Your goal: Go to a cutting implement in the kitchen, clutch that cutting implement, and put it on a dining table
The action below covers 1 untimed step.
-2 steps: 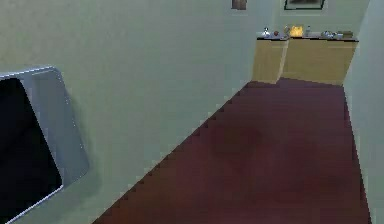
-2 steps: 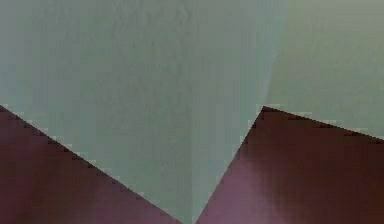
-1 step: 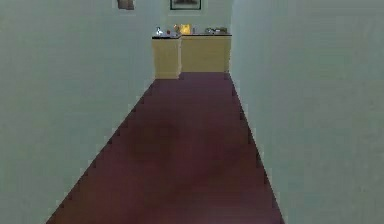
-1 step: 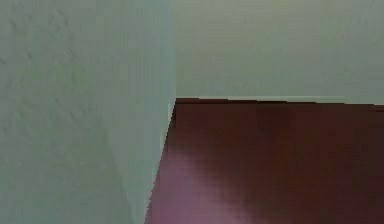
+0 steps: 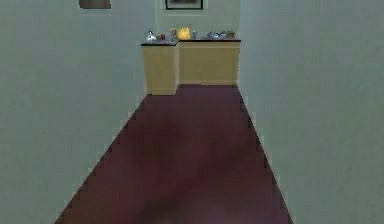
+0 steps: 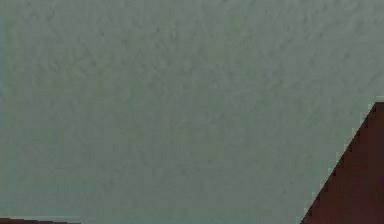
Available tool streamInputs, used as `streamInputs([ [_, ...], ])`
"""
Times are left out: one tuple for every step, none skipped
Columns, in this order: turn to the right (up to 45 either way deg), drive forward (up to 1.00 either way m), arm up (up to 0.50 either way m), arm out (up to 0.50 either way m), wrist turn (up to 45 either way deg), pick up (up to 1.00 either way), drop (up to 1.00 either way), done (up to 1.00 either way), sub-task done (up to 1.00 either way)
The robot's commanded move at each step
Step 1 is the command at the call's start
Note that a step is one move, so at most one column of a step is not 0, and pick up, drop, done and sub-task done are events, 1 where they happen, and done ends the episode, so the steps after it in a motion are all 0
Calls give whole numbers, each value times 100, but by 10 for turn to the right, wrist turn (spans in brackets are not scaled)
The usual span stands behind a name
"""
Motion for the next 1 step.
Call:
streamInputs([
  [0, 100, 0, 0, 0, 0, 0, 0, 0],
])
